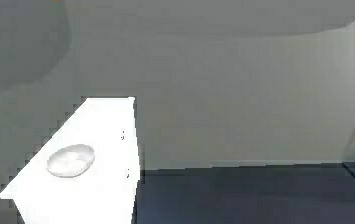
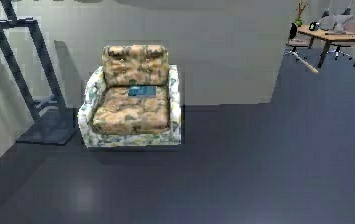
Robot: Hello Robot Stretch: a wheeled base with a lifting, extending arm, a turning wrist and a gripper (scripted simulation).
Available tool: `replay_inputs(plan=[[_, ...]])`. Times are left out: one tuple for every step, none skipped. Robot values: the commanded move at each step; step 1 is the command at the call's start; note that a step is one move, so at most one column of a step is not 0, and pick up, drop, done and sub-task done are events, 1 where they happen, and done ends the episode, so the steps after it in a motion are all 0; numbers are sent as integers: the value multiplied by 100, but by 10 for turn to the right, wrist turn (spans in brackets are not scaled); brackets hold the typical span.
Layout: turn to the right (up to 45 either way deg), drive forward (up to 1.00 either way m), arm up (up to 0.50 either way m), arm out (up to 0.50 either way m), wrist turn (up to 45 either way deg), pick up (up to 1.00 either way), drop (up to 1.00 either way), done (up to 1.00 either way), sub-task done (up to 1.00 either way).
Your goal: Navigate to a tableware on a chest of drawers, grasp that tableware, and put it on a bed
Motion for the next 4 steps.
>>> replay_inputs(plan=[[-450, 0, 0, 0, 0, 0, 0, 0, 0], [-450, 0, 0, 0, 0, 0, 0, 0, 0], [-270, 0, 0, 0, 0, 0, 0, 0, 0], [0, 0, 50, 0, 0, 0, 0, 0, 0]])
